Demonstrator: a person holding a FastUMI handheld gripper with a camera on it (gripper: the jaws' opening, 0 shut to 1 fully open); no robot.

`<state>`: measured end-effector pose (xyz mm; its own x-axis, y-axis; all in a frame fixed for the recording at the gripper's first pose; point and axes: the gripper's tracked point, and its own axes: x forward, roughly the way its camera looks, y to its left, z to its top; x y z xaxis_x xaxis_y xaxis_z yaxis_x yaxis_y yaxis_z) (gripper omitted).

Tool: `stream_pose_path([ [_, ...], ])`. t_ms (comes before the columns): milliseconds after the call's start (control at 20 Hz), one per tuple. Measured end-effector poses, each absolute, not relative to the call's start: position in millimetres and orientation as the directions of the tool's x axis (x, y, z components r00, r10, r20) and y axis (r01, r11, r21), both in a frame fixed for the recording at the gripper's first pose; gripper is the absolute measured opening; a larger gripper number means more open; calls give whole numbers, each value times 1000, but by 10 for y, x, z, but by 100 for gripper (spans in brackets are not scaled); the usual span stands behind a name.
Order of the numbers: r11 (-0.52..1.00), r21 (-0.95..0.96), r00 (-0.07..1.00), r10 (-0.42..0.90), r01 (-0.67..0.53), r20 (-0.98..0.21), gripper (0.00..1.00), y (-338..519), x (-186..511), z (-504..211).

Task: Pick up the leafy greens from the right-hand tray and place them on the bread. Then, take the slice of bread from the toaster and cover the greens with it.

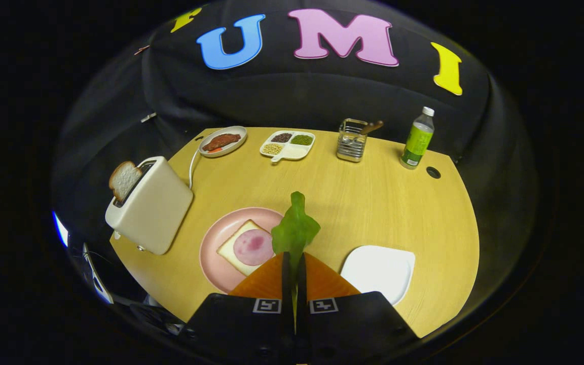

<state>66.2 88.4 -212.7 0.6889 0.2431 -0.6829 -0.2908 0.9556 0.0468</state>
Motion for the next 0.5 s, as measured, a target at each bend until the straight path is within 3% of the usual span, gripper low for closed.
stream_pose_path([
  [500, 920, -11, 636, 262, -391, -725, 8, 1498, 822, -2539],
])
